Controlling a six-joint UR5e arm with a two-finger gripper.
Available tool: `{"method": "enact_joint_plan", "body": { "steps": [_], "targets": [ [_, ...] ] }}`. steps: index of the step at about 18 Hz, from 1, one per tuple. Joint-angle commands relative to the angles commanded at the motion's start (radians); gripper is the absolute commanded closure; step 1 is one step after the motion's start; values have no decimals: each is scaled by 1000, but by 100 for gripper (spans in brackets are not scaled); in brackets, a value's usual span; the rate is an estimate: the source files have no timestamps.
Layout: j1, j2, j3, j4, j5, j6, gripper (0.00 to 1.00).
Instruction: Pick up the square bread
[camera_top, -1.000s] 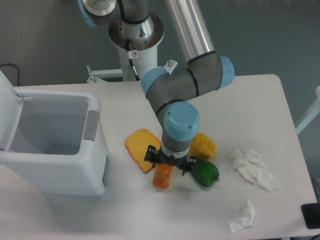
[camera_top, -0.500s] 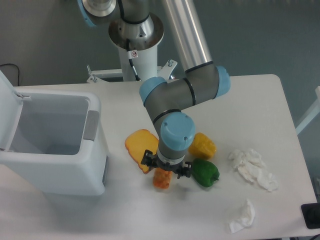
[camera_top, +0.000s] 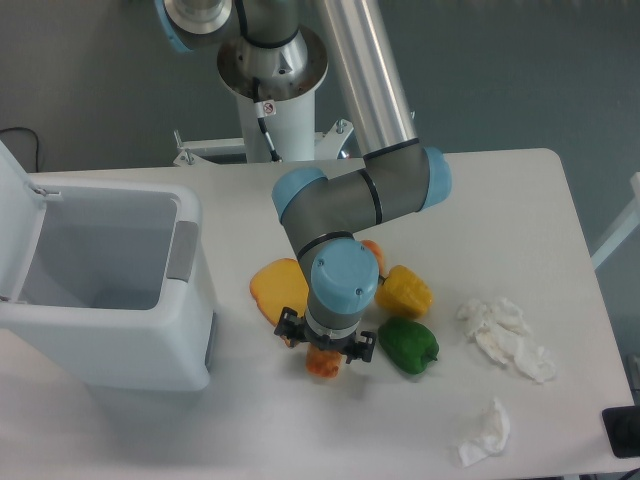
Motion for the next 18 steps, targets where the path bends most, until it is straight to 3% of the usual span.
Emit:
{"method": "enact_joint_plan", "body": {
  "steps": [4,10,12,15,18],
  "targets": [
    [0,-8,0,8,20,3,0],
    [0,-8,0,8,20,3,21],
    [0,-6,0,8,31,5,35],
    [0,-6,0,8,58,6,39],
    [0,-3,2,8,58,8,50]
  ]
}}
